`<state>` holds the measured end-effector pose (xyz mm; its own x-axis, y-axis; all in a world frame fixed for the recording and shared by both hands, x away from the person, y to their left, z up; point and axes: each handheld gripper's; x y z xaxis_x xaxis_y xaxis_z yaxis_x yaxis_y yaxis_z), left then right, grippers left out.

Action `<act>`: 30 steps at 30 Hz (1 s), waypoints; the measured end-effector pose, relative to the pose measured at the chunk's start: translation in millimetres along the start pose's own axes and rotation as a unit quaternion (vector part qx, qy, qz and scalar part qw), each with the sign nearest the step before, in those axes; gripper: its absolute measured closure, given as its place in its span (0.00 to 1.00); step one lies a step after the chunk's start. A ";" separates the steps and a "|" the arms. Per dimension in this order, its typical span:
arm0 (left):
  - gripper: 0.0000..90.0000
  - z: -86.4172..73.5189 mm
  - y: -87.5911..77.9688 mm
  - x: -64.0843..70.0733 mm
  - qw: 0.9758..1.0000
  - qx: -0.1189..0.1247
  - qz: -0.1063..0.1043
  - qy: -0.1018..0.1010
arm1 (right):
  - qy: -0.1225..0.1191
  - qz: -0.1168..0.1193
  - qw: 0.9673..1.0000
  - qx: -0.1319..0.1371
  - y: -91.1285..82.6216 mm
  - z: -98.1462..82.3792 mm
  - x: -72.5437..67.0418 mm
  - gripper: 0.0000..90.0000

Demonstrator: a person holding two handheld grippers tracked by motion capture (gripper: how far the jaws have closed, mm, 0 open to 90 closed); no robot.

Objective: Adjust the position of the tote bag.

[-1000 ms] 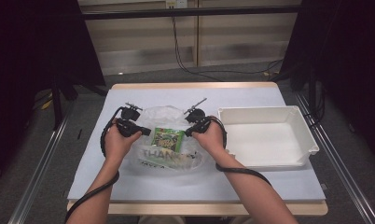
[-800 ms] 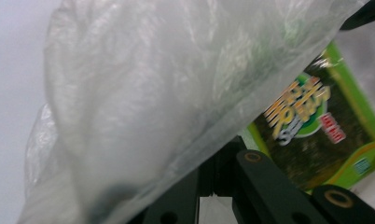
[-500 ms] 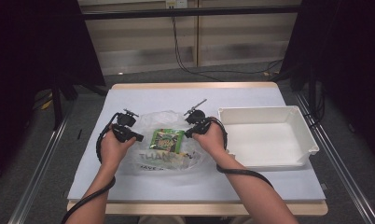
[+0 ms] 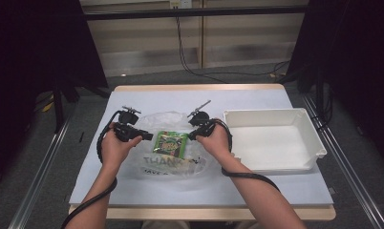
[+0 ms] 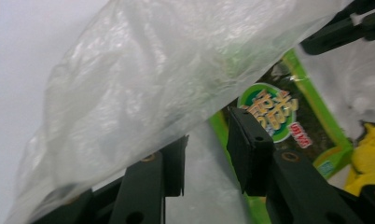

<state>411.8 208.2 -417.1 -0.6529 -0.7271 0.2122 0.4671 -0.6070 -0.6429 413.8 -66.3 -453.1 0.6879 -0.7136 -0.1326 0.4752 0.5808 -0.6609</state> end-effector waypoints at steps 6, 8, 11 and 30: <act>0.91 7.2 -2.8 8.7 1.000 0.011 -0.014 0.022 | 0.002 0.002 1.000 0.003 -1.2 0.1 0.5 0.91; 0.98 10.3 -3.4 9.2 0.999 0.017 -0.020 0.027 | 0.005 0.003 1.000 0.004 -1.9 1.2 0.5 0.91; 1.00 13.9 0.4 12.1 0.999 0.028 -0.020 0.025 | 0.006 0.005 1.000 0.005 -3.1 2.9 -0.5 0.91; 1.00 9.7 55.4 -19.7 1.000 0.008 0.014 0.015 | 0.007 -0.005 1.000 -0.007 6.2 2.2 7.3 0.91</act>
<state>456.3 185.8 -449.7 -0.6567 -0.7342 0.1723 0.4943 -0.5915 -0.6370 423.0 -67.0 -456.5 0.6752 -0.7251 -0.1355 0.4750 0.5679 -0.6722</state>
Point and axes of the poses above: each handheld gripper's, and its own axes: y roughly forward along the jaws, z roughly out of its top, x roughly to its right, and after that the axes turned 14 degrees about x, right-handed
